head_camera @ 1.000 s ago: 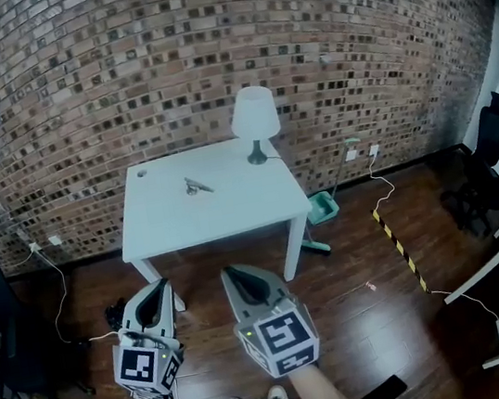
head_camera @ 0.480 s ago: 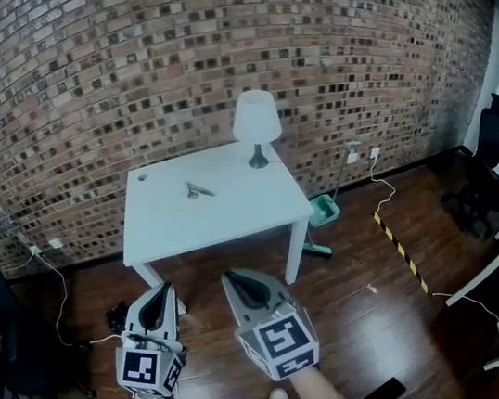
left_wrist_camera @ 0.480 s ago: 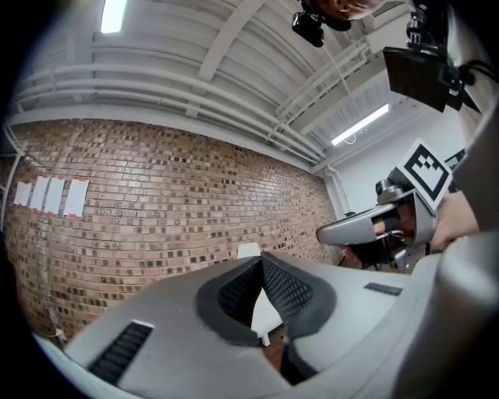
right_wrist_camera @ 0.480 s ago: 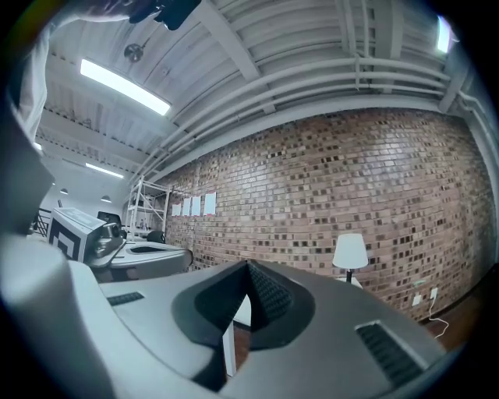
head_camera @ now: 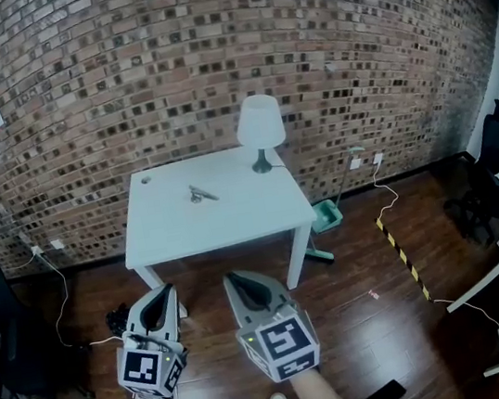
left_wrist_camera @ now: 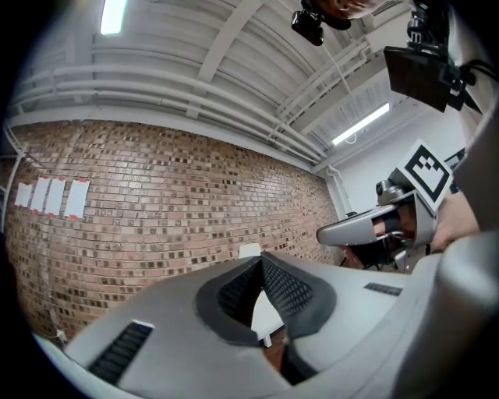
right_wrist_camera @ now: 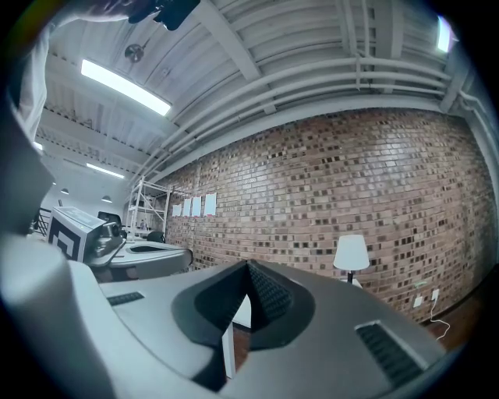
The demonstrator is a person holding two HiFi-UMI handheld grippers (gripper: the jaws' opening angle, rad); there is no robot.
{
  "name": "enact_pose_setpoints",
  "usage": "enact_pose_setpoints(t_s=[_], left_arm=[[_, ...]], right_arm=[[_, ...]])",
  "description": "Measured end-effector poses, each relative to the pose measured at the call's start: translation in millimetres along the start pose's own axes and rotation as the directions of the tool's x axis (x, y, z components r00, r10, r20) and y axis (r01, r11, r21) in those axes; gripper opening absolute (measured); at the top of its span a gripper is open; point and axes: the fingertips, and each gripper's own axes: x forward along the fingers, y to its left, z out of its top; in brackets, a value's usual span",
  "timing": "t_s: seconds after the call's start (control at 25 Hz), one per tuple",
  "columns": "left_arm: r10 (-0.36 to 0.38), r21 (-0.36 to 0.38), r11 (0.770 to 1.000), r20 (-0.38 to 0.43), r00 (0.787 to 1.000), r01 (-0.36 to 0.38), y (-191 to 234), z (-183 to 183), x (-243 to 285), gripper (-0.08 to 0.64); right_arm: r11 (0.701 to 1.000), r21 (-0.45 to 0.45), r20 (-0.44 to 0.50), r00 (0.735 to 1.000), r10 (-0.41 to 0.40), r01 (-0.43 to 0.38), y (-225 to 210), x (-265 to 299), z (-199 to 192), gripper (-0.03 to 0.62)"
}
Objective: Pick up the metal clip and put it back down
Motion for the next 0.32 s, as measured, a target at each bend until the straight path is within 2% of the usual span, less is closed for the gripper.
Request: enact_pose_setpoints(t_s=[0.32], left_arm=[[-0.007,-0.024,1.0,-0.015,1.0,0.007,-1.3,-8.2,2.9,0.014]], right_arm=[[1.0,-0.003,0.01,1.0,-0.01,0.01,-4.9,-0.1,-0.3,-0.006]])
